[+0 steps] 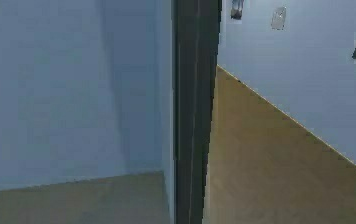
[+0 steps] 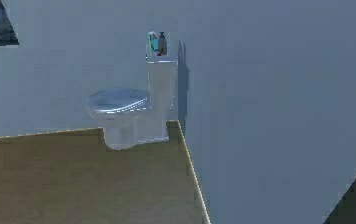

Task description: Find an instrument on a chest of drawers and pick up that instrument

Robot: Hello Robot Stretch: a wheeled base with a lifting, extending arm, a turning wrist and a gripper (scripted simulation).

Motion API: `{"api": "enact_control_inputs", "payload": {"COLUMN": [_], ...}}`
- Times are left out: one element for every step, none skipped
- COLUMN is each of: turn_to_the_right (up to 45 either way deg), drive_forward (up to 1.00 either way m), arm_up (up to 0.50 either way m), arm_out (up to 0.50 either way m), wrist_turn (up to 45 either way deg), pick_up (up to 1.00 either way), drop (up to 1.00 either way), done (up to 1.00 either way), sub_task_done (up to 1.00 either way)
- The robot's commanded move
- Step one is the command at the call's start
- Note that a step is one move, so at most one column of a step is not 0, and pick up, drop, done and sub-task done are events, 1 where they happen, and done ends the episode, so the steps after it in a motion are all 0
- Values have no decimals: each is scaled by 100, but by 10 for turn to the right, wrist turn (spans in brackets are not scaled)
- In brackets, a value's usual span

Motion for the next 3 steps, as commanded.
{"api": "enact_control_inputs", "payload": {"turn_to_the_right": [450,150,0], "drive_forward": [0,0,45], "arm_up": [0,0,0], "arm_out": [0,0,0], "wrist_turn": [0,0,0], "pick_up": [0,0,0], "drop": [0,0,0], "done": [0,0,0], "sub_task_done": [0,0,0]}}
